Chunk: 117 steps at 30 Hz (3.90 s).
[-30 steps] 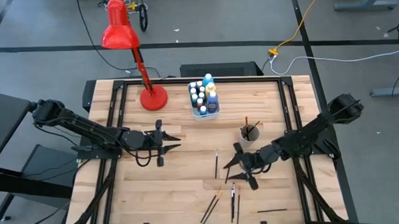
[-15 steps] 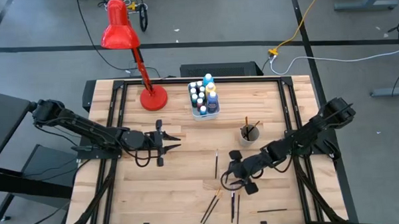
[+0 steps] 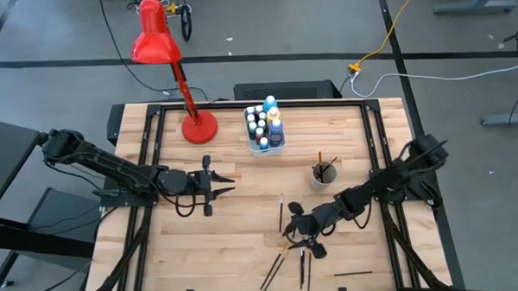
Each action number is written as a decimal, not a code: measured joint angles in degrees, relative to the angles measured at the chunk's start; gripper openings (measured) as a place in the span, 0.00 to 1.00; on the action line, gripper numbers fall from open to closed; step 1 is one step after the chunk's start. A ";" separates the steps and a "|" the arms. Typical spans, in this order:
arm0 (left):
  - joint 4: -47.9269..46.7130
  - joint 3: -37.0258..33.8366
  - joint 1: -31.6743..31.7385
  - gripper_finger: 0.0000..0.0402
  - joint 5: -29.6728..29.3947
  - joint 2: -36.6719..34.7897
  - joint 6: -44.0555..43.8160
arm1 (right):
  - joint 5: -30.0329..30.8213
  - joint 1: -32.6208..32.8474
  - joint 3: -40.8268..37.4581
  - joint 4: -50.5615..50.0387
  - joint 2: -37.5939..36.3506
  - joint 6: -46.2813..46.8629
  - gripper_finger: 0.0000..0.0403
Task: Pick & Place Paint Supplies
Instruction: Put the gold paint brush into the gray cup
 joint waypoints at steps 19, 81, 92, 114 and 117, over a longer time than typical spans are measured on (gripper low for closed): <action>-0.02 0.00 0.02 0.24 -0.01 0.00 -0.26 | -4.74 -0.26 7.57 0.48 18.14 -6.03 0.37; -0.01 0.00 0.02 0.24 -0.01 0.00 -0.11 | 53.00 1.35 12.28 -69.02 -39.84 -78.81 0.00; 0.10 0.00 0.02 0.24 -0.01 0.00 5.48 | 38.70 1.33 32.66 -116.66 -29.29 -55.98 0.00; 2.66 0.00 0.02 0.24 -0.01 0.00 4.01 | 41.99 -0.51 45.13 -126.17 -26.02 -47.36 0.00; 2.68 0.00 0.02 0.24 -0.01 0.00 3.99 | 37.99 -2.35 45.13 -126.15 -25.96 -41.97 0.00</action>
